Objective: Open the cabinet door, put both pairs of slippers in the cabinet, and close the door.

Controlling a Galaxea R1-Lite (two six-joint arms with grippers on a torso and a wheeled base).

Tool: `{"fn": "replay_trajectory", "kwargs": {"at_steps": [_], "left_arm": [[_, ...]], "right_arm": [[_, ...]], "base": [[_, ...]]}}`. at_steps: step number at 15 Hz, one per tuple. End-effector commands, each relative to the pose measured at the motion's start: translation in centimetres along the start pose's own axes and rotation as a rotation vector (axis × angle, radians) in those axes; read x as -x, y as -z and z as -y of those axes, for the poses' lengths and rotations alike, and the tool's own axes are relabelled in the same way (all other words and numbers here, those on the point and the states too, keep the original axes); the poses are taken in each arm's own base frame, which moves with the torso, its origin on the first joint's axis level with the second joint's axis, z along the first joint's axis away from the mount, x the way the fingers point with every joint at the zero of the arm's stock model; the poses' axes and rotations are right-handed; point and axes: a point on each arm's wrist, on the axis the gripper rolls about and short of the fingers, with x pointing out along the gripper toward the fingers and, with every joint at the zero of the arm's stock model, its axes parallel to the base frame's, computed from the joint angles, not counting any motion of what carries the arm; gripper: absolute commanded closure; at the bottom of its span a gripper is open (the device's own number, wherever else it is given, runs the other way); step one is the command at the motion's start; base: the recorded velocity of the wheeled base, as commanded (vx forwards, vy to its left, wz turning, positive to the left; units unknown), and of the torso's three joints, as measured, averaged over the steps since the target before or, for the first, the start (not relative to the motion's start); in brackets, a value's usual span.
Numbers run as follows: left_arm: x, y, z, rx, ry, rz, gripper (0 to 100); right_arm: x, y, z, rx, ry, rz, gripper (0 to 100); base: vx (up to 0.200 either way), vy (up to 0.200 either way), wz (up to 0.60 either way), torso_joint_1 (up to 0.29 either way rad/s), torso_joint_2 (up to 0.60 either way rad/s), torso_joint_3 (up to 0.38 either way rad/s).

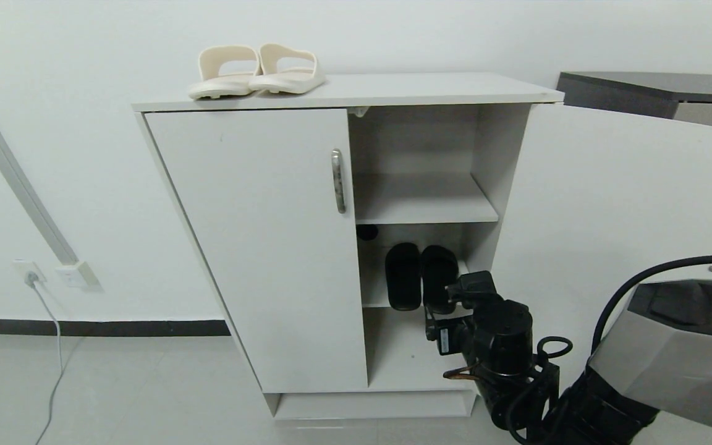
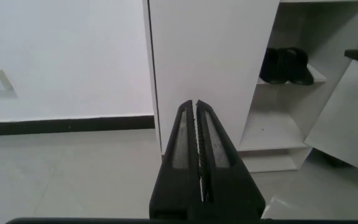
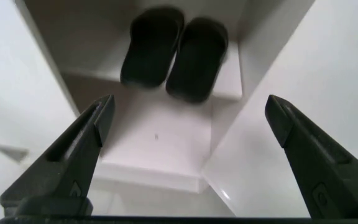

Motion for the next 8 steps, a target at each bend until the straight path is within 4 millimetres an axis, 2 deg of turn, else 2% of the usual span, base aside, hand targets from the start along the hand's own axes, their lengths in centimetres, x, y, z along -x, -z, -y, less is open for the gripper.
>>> {"fn": "replay_trajectory", "kwargs": {"at_steps": [1, 8], "left_arm": [[-0.01, 0.02, 0.0, 0.0, -0.001, -0.003, 100], [-0.01, 0.01, 0.0, 0.0, 0.001, -0.001, 100]], "right_arm": [[0.14, 0.05, -0.2, 0.0, -0.007, 0.001, 0], [0.15, 0.37, -0.25, 0.005, -0.008, -0.005, 0]], "base": [[0.0, 0.2, 0.0, 0.017, 0.0, 0.002], [0.0, 0.2, 0.0, 0.002, 0.0, 0.002]]}}
